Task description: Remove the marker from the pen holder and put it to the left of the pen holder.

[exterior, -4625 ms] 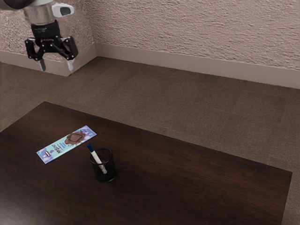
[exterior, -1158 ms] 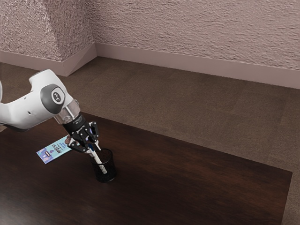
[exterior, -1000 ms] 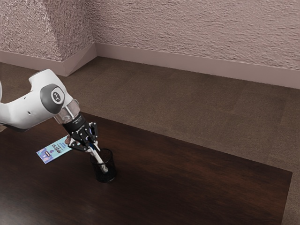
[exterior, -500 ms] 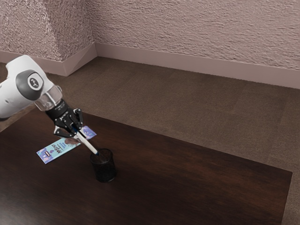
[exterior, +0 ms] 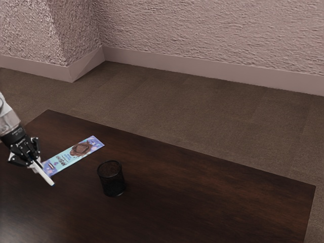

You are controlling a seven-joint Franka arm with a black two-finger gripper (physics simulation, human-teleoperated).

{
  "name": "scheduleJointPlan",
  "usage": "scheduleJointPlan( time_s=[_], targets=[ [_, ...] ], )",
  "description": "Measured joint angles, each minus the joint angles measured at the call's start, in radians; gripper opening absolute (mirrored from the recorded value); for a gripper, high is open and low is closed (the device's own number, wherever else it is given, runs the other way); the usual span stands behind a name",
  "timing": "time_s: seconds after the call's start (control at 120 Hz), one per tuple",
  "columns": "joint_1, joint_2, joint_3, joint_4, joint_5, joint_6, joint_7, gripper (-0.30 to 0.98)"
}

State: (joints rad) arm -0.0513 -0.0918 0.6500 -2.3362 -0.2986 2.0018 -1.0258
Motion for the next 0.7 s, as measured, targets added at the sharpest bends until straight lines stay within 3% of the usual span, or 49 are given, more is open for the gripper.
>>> scheduleJointPlan(
  time_s=[0.2,0.392,0.583,0.65,0.7],
  targets=[
    [-0.017,0.03,0.004,-0.018,0.007,-0.009,-0.002,-0.07],
    [-0.019,0.03,0.006,-0.012,-0.001,-0.004,0.005,0.34],
    [-0.01,0.02,0.004,-0.009,0.001,-0.004,0.013,0.55],
    [-0.086,-0.03,-0.015,0.132,0.086,-0.08,0.018,0.59],
    [-0.175,-0.046,-0.134,0.351,0.177,-0.167,0.048,0.61]
  ],
)
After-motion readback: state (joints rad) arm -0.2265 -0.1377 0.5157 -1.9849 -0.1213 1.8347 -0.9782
